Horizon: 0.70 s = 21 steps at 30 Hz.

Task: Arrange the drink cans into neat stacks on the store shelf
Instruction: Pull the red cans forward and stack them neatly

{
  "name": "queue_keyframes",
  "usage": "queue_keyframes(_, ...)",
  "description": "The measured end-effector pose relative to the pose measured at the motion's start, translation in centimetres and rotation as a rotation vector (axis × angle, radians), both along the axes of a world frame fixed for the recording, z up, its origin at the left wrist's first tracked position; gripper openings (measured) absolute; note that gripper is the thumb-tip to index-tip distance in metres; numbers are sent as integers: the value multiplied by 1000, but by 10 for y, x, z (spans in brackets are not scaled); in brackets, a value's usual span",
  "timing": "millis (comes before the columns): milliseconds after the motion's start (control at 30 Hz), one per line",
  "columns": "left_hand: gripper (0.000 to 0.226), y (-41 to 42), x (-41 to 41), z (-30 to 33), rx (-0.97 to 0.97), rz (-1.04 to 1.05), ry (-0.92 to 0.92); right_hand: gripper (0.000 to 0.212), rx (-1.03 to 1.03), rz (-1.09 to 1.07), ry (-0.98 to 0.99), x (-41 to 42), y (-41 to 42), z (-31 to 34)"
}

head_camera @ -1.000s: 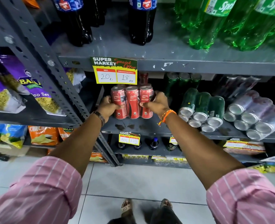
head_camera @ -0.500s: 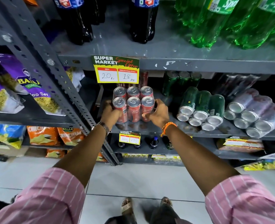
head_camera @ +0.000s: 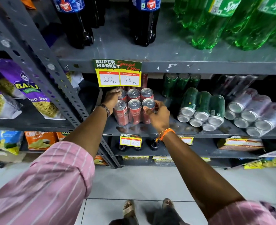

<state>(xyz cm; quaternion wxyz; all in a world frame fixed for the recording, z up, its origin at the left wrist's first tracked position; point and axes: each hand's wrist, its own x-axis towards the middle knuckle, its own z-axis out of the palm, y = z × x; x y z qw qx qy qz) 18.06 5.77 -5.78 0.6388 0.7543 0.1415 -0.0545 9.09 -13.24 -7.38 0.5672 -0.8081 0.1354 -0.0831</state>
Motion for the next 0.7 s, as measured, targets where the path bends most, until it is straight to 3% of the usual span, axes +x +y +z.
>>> queue_keyframes(300, 24, 6, -37, -15, -9, 66, -15, 30, -76, 59, 33, 29, -15, 13)
queue_keyframes(433, 3, -2, -63, -21, 0, 152, -28, 31, -106, 92, 67, 47, -19, 22)
queue_keyframes(567, 17, 2, -57, -4, -43, 123, 42, 33, -124, 64, 145, 51, -22, 25)
queue_keyframes(700, 35, -12, -30, 36, 47, 16, -132, 33, 30, -133, 132, 21, -7, 20)
